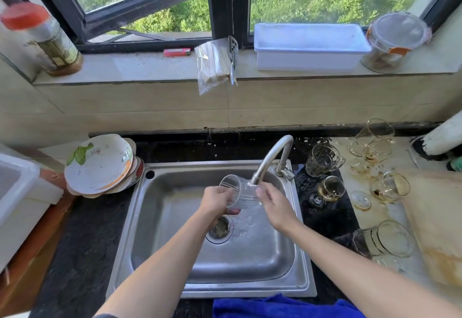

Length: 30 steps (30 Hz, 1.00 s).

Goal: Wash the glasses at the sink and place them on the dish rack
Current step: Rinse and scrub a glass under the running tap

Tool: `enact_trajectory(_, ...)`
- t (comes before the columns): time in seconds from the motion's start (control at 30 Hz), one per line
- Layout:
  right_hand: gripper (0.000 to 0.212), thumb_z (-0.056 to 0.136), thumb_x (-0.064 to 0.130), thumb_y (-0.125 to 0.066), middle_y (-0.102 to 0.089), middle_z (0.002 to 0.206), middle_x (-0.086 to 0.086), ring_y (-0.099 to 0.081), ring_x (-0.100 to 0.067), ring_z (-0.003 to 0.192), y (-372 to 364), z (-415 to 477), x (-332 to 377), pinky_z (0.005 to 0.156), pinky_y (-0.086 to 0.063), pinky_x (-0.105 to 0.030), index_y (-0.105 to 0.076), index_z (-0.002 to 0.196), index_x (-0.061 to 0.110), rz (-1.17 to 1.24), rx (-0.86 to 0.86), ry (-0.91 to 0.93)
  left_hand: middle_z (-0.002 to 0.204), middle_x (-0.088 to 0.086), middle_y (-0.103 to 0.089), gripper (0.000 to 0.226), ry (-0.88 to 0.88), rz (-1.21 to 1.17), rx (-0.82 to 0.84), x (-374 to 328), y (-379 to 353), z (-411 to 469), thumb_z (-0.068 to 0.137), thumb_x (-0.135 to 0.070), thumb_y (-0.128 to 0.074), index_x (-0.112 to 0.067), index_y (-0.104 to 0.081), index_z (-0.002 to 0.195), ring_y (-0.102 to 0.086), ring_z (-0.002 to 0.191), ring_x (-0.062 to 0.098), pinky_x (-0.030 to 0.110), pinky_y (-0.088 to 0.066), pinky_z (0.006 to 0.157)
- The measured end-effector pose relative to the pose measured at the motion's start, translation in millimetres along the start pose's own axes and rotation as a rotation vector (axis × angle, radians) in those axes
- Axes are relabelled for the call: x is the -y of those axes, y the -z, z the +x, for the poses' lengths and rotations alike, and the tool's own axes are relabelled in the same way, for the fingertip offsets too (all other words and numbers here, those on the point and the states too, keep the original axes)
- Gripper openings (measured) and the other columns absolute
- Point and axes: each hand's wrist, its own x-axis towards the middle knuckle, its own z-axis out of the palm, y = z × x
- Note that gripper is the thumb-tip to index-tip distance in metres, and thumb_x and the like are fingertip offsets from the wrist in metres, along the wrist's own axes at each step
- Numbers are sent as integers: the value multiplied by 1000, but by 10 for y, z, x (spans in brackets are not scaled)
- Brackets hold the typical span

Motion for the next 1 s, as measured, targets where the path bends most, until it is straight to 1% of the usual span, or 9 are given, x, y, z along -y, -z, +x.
enact_trajectory(0.07, 55, 96, 54, -42, -47, 143, 14, -41, -5, 132, -81, -50, 15, 110, -34, -34, -42, 143, 25, 21, -16, 13, 86, 19, -63, 22, -47, 35, -54, 44, 14, 3, 97, -16, -55, 2, -66, 94, -66, 52, 26, 49, -60, 71)
enact_trajectory(0.17, 27, 102, 41, -42, -57, 128, 14, -51, -7, 118, -79, -40, 166, 106, -43, -40, -55, 121, 29, 328, 7, -145, 72, 8, -62, 20, -232, 239, -144, 58, 49, -36, 95, -14, -55, -9, -69, 82, -58, 62, 20, 41, -57, 67)
enact_trajectory(0.3, 29, 103, 29, -44, -58, 104, 0, -64, -16, 76, -76, 108, 206, 84, -58, -43, -53, 128, 17, 510, 7, -415, 88, 6, -73, 23, -432, 409, -196, 73, -24, -157, 93, -10, -55, -8, -72, 109, -67, 78, 20, 33, -55, 79)
enact_trajectory(0.4, 36, 104, 21, -40, -60, 99, -4, -67, -21, 61, -126, 177, 202, 62, -58, -30, -49, 139, 12, 454, -69, -429, 79, 7, -71, 25, -418, 329, -171, 54, -79, -243, 94, -5, -52, -7, -69, 112, -69, 65, 17, 28, -59, 68)
enact_trajectory(0.53, 44, 105, 15, -32, -61, 119, -7, -71, -30, 82, -141, 48, 202, 49, -46, -11, -37, 148, 23, 287, -102, -256, 55, 8, -62, 26, -221, 342, -32, -68, 0, -276, 83, 9, -40, -1, -62, 73, -60, 41, 18, 24, -48, 43)
enact_trajectory(0.63, 34, 105, 27, -33, -54, 110, 2, -59, -20, 91, -59, 155, 245, 66, -57, -27, -50, 134, 22, 236, -58, -272, 58, 14, -60, 30, -285, 467, 38, -118, 19, -319, 86, 6, -35, -6, -57, 69, -56, 36, 20, 28, -45, 35)
enact_trajectory(0.73, 27, 102, 31, -32, -52, 90, 2, -53, -16, 73, -5, 306, 347, 58, -48, -30, -53, 116, 22, 197, -27, -358, 68, 22, -63, 29, -346, 556, 0, -109, -13, -291, 84, 6, -34, 2, -63, 85, -58, 43, 30, 30, -47, 37)
enact_trajectory(0.87, 44, 97, 49, -42, -49, 129, 2, -53, -22, 114, -183, 192, 301, 92, -41, -36, -47, 132, 22, -62, -7, -129, 72, 23, -67, 24, -377, 623, -62, -107, 0, -246, 80, 5, -37, 1, -57, 68, -61, 57, 37, 40, -53, 51)
enact_trajectory(1.0, 32, 100, 42, -32, -53, 79, 3, -50, -14, 66, -36, 386, 205, 70, -41, -33, -57, 95, 22, 248, -127, -382, 78, 21, -67, 19, -447, 767, -10, -80, -66, -301, 76, 5, -41, 5, -60, 75, -61, 73, 40, 47, -51, 64)
